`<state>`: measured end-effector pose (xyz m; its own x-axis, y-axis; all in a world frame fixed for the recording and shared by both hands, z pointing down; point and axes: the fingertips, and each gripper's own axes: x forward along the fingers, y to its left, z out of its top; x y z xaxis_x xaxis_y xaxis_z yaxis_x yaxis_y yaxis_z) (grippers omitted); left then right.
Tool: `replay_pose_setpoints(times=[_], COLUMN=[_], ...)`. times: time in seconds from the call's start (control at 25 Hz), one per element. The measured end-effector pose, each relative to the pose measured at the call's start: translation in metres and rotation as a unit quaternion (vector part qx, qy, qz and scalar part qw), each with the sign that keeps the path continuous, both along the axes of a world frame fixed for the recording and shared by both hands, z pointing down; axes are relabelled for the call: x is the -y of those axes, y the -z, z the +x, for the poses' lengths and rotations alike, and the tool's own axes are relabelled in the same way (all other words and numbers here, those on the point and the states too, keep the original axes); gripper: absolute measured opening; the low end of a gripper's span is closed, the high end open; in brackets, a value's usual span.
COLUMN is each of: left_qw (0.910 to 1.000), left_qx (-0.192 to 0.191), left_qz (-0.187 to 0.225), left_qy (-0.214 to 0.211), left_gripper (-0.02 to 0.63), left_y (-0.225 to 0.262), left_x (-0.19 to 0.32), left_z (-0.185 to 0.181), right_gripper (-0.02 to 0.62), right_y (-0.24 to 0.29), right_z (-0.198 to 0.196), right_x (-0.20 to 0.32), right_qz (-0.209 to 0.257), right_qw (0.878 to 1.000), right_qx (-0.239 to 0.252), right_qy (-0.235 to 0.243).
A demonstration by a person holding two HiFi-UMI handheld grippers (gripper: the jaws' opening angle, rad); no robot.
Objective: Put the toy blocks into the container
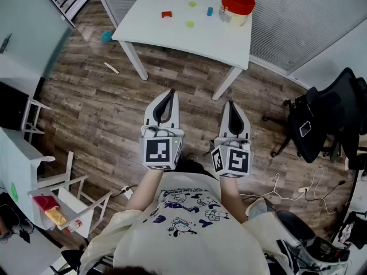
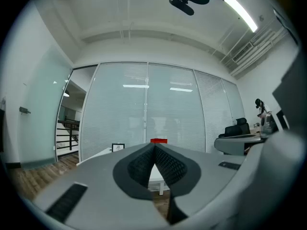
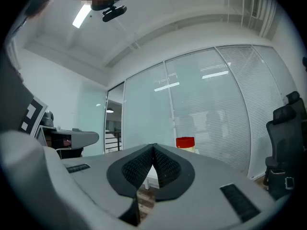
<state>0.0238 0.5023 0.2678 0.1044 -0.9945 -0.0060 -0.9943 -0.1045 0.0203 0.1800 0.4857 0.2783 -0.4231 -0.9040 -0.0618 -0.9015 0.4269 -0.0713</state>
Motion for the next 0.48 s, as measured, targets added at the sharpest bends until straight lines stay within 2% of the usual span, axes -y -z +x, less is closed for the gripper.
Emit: replay_pose_setpoints(times=[0.32, 0.48], left_qw=[1.0000, 0.9999], left_qx=[0.006, -0.006], left_qz=[-0.003, -0.007], left_qy=[0.005, 0.006], left_gripper=[0.032, 0.032], left_y=[-0.0039, -0.0036], left_x=[-0.0005, 0.0039], left_z=[0.0023, 0.0053], right_gripper=[0.023, 0.025], right_y=[-0.0023, -0.0040], right_z=[0.0019, 0.0090], right_x=[0.0003, 0.0064], right_qz=[-0.001, -0.004], right_qw=[1.000, 1.000], right_qx=[0.001, 0.006], right_qy=[0.004, -0.004])
